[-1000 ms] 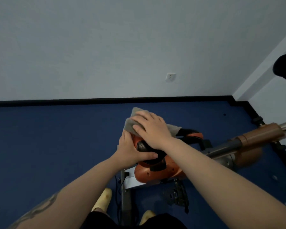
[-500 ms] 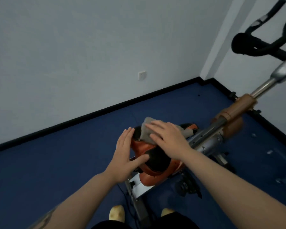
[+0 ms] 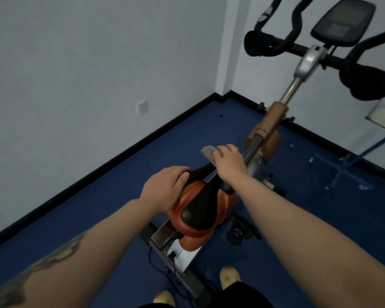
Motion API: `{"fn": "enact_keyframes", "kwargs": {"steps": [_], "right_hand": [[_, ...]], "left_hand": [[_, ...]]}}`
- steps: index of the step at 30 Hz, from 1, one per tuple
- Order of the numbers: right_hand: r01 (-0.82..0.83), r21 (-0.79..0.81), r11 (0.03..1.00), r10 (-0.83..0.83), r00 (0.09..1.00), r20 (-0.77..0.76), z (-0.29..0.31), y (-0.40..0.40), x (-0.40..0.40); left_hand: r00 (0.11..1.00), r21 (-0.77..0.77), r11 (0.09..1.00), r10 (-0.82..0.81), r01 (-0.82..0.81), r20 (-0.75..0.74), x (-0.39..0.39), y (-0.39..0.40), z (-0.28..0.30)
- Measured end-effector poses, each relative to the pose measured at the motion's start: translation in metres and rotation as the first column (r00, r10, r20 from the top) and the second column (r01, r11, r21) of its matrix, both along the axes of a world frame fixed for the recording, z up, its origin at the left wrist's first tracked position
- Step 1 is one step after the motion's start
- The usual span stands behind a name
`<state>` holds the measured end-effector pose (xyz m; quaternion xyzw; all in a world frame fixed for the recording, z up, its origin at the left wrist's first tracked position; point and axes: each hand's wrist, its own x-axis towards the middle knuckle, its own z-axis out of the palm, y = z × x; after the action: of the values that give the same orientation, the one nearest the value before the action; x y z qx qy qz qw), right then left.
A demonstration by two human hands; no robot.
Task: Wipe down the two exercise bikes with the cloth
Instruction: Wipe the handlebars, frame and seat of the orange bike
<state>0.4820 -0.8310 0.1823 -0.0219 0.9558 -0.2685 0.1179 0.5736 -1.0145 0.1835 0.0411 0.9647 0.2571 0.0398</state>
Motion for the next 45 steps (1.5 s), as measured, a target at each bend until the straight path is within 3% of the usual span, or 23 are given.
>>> {"fn": "enact_keyframes", "kwargs": {"steps": [2, 6, 9, 12, 16, 18, 22, 23, 26, 28, 34, 39, 45], "right_hand": [[0.093, 0.02, 0.996, -0.093, 0.995, 0.021, 0.001, -0.015, 0.024], [0.102, -0.094, 0.99, -0.092, 0.991, 0.1, -0.004, -0.027, 0.085], [0.277, -0.01, 0.961, -0.273, 0.954, 0.127, 0.01, -0.039, 0.066], [0.422, -0.078, 0.903, -0.406, 0.899, 0.165, 0.019, -0.048, 0.057], [0.354, -0.146, 0.924, -0.337, 0.932, 0.13, 0.004, -0.045, 0.117], [0.352, -0.166, 0.921, -0.32, 0.928, 0.191, -0.005, -0.038, 0.125], [0.56, -0.301, 0.772, -0.427, 0.808, 0.406, -0.001, -0.034, 0.084], [0.584, -0.286, 0.76, -0.462, 0.794, 0.396, 0.0, -0.037, 0.082], [0.478, -0.082, 0.875, -0.451, 0.864, 0.225, 0.001, -0.046, 0.106], [0.411, -0.069, 0.909, -0.398, 0.905, 0.148, -0.002, -0.048, 0.126], [0.545, -0.101, 0.832, -0.502, 0.818, 0.279, 0.011, -0.047, 0.083], [0.316, 0.061, 0.947, -0.317, 0.948, 0.011, 0.006, -0.062, 0.15], [0.425, -0.004, 0.905, -0.422, 0.898, 0.126, 0.014, -0.061, 0.116]], "left_hand": [[1.0, -0.034, 0.999, 0.026, -0.027, -0.013, -0.006, 0.0, -0.004], [0.993, 0.046, 0.995, 0.091, -0.088, -0.074, -0.005, -0.003, -0.015], [0.987, 0.089, 0.99, 0.118, -0.109, -0.106, -0.005, -0.003, -0.016], [0.984, 0.103, 0.988, 0.13, -0.117, -0.124, -0.002, -0.002, -0.016], [0.977, 0.112, 0.984, 0.155, -0.139, -0.146, -0.003, -0.001, -0.017], [0.974, 0.107, 0.983, 0.163, -0.147, -0.157, -0.003, 0.0, -0.017], [0.974, 0.097, 0.984, 0.162, -0.148, -0.157, -0.003, 0.0, -0.018], [0.974, 0.099, 0.984, 0.161, -0.147, -0.156, -0.003, 0.0, -0.018], [0.975, 0.111, 0.983, 0.161, -0.145, -0.155, -0.004, 0.0, -0.018], [0.972, 0.108, 0.983, 0.163, -0.146, -0.17, -0.004, 0.0, -0.019], [0.97, 0.121, 0.982, 0.162, -0.142, -0.18, -0.003, -0.001, -0.021], [0.965, 0.157, 0.977, 0.172, -0.142, -0.199, -0.002, -0.001, -0.022], [0.964, 0.157, 0.976, 0.181, -0.152, -0.194, -0.002, -0.001, -0.021]]}}
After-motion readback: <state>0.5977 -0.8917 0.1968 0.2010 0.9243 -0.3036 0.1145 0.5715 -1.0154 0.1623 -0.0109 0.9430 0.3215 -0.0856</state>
